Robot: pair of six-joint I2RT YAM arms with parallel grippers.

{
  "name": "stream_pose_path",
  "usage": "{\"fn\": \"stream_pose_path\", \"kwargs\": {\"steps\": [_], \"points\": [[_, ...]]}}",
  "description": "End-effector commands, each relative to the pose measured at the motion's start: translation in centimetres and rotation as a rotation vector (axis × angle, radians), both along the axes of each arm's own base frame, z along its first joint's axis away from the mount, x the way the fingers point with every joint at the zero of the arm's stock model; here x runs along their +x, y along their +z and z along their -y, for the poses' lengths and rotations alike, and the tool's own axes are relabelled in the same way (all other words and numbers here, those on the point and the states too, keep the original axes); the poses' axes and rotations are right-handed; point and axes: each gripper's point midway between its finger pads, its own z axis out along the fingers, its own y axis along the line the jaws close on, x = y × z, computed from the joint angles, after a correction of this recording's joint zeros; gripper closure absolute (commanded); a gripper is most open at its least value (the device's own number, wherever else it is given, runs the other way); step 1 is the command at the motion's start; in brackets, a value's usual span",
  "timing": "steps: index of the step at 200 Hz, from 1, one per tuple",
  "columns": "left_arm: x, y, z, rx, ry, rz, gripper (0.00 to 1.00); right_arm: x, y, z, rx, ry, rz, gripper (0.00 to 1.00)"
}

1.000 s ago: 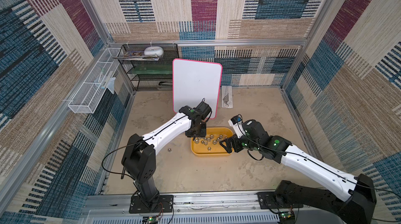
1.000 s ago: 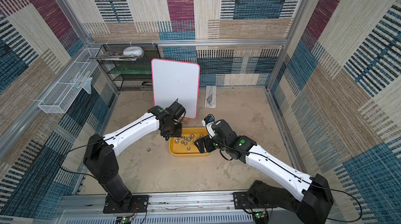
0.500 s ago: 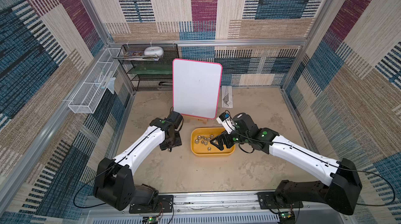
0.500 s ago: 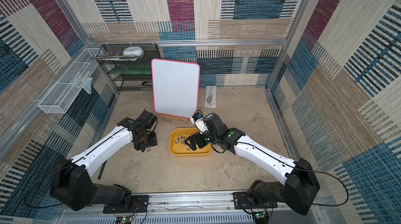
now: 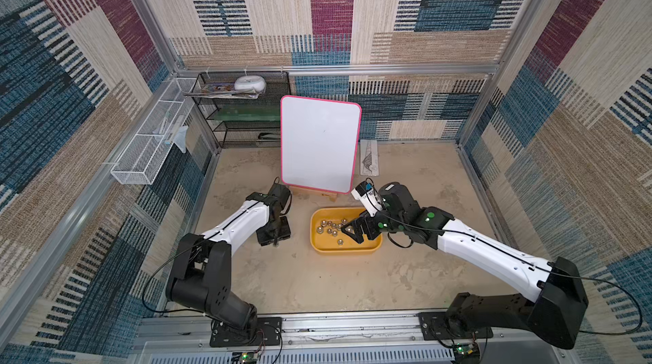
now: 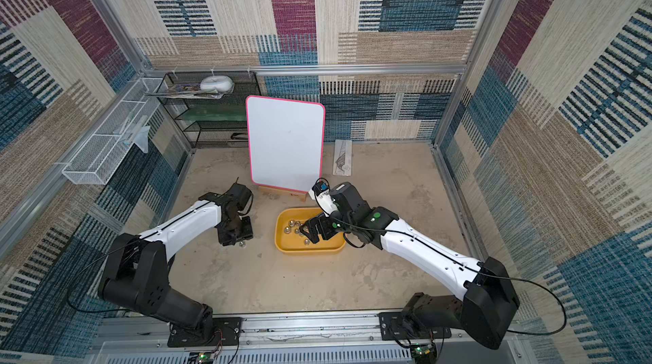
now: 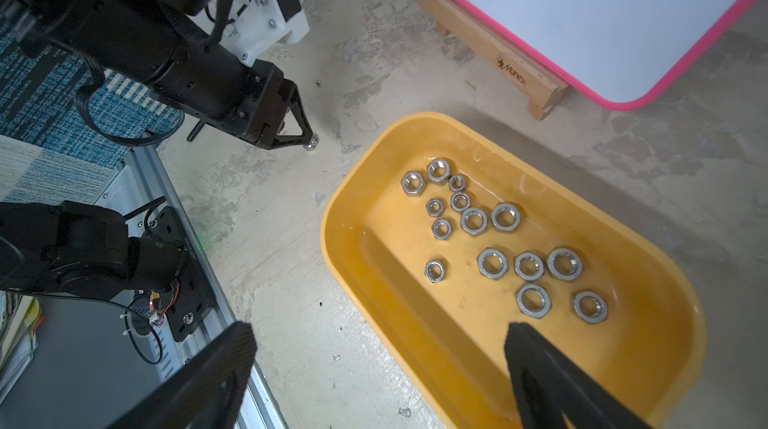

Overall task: Put the nuts on the desktop into the storage box
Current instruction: Pick up the nut from the center of the board.

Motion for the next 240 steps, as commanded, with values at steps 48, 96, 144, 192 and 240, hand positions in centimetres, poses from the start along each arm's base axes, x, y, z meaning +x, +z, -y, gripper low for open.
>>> {"fn": "stream_pose_path", "kwargs": {"steps": [48,96,144,192,240], "points": [[0.2,-2.2,-1.0,-0.007,-0.029,-0.044,0.49,0.2,0.2,0.7,-0.017,-0.035,0.007,0.01],[-0.1,-3.5,-0.8,-0.025,-0.039,-0.064,0.58,0.2,0.1,0.8,-0.023,-0.043,0.008,0.01],[-0.5,-3.8,-0.7,-0.033,-0.032,-0.071,0.66,0.3,-0.1,0.9,-0.027,-0.046,0.007,0.01],[-0.4,-2.8,-0.8,-0.035,-0.024,-0.049,0.79,0.3,-0.1,0.9,-0.027,-0.044,0.008,0.01],[0.6,0.2,0.0,-0.069,-0.027,0.012,0.78,0.3,-0.1,1.0,-0.028,-0.050,0.009,0.01]]}}
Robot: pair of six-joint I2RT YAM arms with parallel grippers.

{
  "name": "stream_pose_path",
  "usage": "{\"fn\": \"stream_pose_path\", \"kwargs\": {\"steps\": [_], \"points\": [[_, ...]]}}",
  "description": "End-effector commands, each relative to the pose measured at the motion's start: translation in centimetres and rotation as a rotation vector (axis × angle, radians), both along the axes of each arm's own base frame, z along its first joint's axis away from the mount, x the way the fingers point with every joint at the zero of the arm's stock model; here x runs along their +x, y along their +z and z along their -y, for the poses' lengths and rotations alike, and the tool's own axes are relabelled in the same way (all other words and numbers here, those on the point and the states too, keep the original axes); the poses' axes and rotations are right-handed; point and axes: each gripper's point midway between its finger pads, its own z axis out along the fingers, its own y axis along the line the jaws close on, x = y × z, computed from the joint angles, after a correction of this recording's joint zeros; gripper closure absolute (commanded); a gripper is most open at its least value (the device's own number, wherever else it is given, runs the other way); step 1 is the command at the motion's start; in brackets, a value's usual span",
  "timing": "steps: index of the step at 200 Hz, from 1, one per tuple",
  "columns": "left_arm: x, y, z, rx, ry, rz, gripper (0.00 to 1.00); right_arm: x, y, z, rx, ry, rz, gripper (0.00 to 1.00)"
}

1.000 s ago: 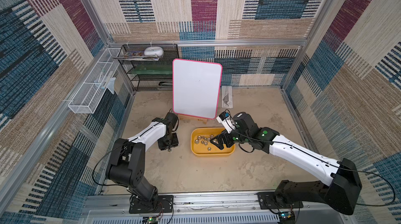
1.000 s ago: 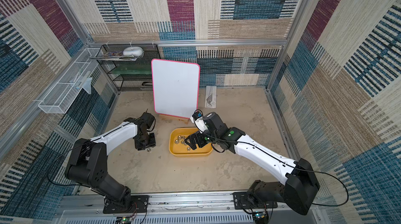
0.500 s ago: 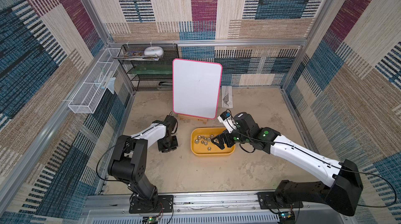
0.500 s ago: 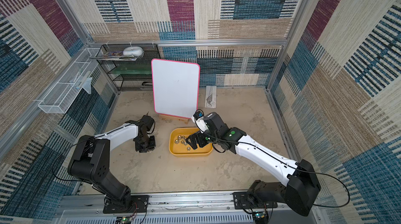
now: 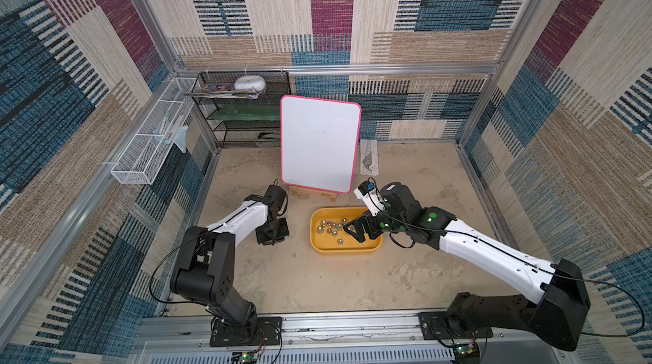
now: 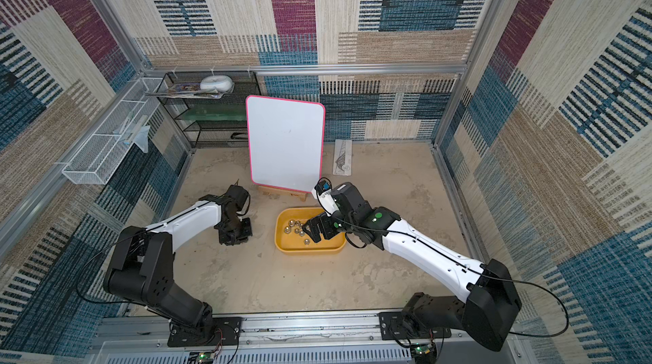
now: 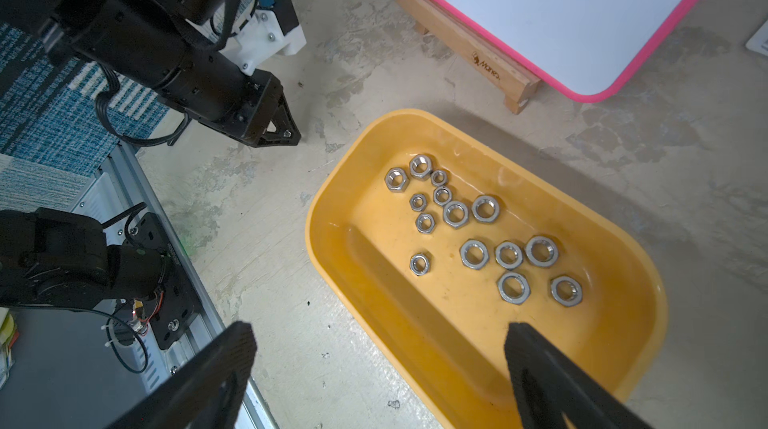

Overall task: Put the nuts on the desktop into the storage box
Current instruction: Pick up the nut from the center of the board, then place the nut in the storage box.

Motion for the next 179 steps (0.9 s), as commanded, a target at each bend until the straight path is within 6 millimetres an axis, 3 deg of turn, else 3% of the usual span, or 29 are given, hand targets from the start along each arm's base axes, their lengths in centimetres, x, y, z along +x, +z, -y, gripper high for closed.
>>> {"fn": "stream_pose_path", "kwargs": {"steps": [1,46,89,129,179], "points": [[0.1,1.6,0.3,-0.012,0.001,0.014,0.78,0.0,-0.1,0.2,-0.002,-0.009,0.000,0.01],[2.0,6.1,3.1,-0.027,-0.063,0.108,0.77,0.0,-0.2,0.7,-0.004,-0.031,0.007,0.01],[3.3,8.9,8.3,-0.059,-0.163,0.162,0.76,0.1,-0.3,2.2,-0.029,-0.097,0.019,0.01],[3.4,8.5,13.9,-0.104,-0.258,0.136,0.76,-0.3,-0.5,3.7,-0.042,-0.144,0.030,0.01],[2.7,6.2,18.7,-0.106,-0.354,0.074,0.76,-0.6,-0.8,5.4,-0.061,-0.203,0.037,0.01]]}}
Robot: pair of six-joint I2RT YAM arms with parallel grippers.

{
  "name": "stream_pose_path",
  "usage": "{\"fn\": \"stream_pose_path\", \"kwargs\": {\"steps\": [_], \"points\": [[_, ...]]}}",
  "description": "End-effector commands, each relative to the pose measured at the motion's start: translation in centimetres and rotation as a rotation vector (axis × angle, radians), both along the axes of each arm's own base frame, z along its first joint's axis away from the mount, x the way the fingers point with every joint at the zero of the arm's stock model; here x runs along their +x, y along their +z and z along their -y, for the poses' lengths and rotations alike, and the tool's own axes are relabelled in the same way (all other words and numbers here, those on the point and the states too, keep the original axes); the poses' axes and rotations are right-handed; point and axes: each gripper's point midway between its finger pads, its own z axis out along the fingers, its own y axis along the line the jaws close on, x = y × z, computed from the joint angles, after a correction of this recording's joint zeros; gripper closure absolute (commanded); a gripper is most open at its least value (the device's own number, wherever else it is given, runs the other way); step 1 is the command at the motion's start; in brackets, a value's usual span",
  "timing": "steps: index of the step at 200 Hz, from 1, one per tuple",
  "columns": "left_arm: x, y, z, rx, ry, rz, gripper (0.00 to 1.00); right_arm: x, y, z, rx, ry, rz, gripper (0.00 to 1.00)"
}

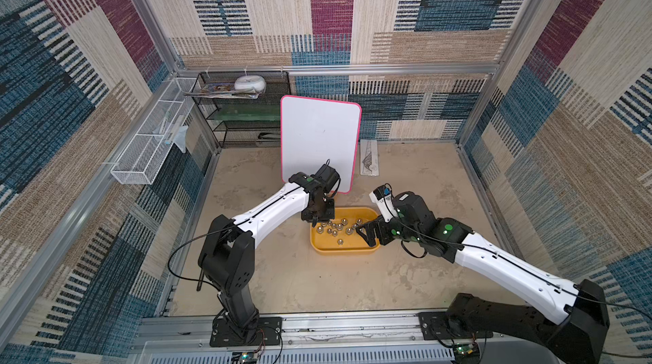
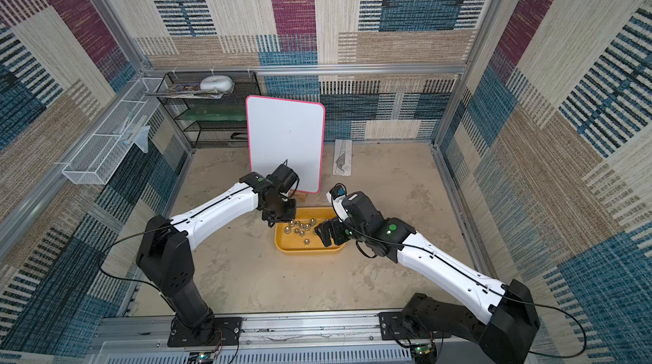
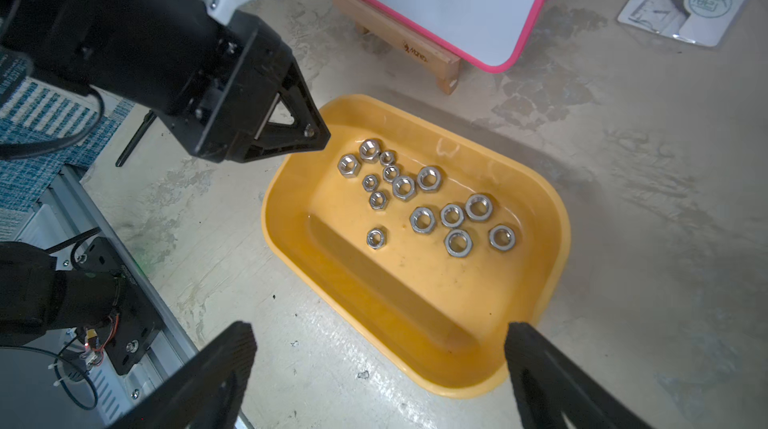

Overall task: Put the nuts on the desktop into the storage box
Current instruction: Place the nut in the storage box.

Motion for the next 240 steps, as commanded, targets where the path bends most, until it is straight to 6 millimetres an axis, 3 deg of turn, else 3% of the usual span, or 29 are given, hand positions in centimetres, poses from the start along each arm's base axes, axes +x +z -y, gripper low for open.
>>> {"fn": "stream_pose_path", "kwargs": {"steps": [1,88,147,215,240], "points": [[-0.7,-1.1,1.4,0.011,-0.021,-0.041,0.76,0.2,-0.3,1.0,-0.021,-0.049,0.004,0.01],[-1.1,-4.8,5.3,0.032,-0.105,-0.117,0.76,-0.2,-1.0,3.0,-0.054,-0.111,-0.013,0.01],[-1.2,-6.8,5.5,0.065,-0.127,-0.141,0.76,-0.1,-0.9,3.1,-0.051,-0.117,-0.014,0.01],[-1.4,-7.7,5.4,0.075,-0.128,-0.160,0.76,0.0,-0.9,3.1,-0.055,-0.116,-0.015,0.01],[-1.4,-7.6,5.4,0.071,-0.129,-0.160,0.71,0.1,-0.9,3.0,-0.053,-0.111,-0.015,0.01]]}}
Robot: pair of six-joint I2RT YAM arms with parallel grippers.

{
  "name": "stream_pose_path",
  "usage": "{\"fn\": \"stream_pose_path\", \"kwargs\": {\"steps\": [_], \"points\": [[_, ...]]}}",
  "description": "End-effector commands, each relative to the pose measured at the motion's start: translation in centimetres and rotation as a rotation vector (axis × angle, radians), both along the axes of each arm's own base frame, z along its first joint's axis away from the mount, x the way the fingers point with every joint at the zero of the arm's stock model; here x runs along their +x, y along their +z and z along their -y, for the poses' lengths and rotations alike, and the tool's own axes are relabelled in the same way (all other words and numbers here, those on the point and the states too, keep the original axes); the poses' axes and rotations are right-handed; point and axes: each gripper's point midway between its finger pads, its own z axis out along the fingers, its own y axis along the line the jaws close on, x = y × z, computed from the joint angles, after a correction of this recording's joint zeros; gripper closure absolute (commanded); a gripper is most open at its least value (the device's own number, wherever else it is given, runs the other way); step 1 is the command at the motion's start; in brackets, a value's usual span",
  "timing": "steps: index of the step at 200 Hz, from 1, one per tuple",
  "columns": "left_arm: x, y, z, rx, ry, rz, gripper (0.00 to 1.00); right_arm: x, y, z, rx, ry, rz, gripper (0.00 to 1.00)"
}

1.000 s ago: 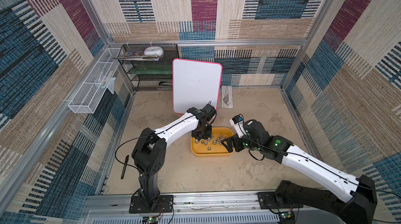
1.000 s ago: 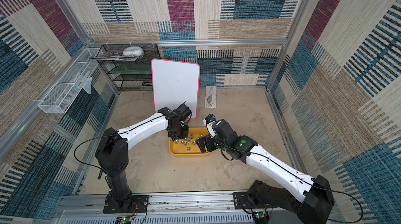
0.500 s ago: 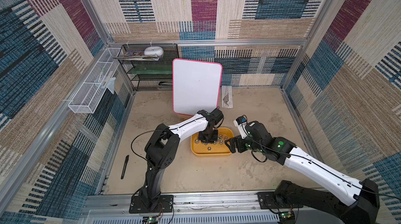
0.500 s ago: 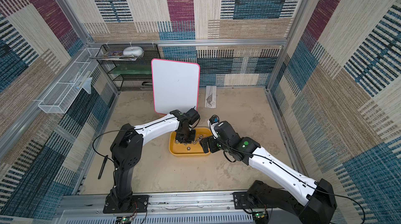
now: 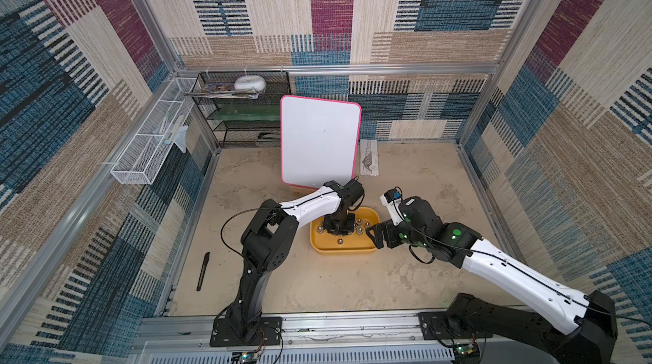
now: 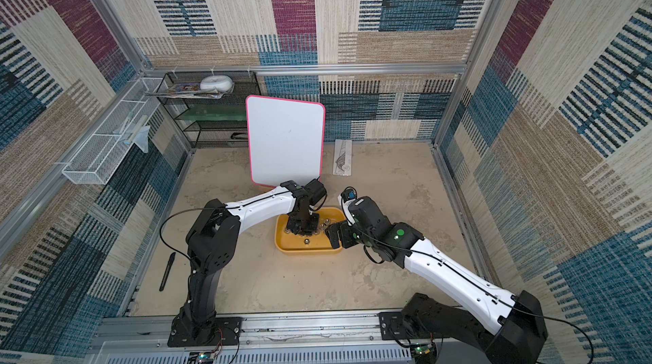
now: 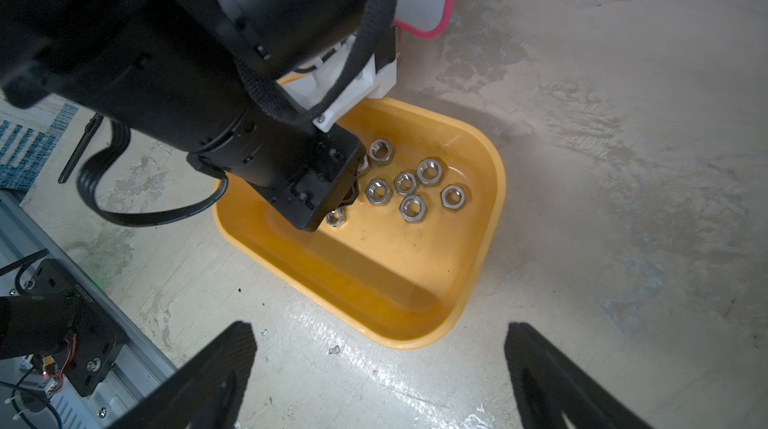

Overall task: Put the nuts on the desktop into the storage box
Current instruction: Place the nut in the storage box.

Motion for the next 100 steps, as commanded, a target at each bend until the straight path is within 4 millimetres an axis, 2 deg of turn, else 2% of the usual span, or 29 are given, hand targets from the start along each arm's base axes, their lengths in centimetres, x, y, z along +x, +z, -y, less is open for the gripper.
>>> {"fn": "stream_pose_path", "kwargs": {"steps": [1,27,56,90,100], "points": [[0.0,0.2,0.0,-0.003,-0.005,0.002,0.70,0.1,0.1,-0.1,0.002,0.002,0.004,0.01],[0.1,0.8,0.1,-0.015,-0.006,0.009,0.55,0.2,0.1,-0.3,0.002,0.006,0.002,0.01],[0.2,2.1,0.2,-0.033,-0.005,0.036,0.53,0.3,0.2,-0.2,0.003,0.005,0.007,0.01],[1.2,6.0,0.0,-0.063,0.002,0.113,0.53,0.6,0.5,-0.1,0.001,-0.008,0.024,0.01],[1.6,7.4,-0.3,-0.072,0.008,0.142,0.46,1.1,0.6,0.2,-0.008,-0.032,0.040,0.01]]}}
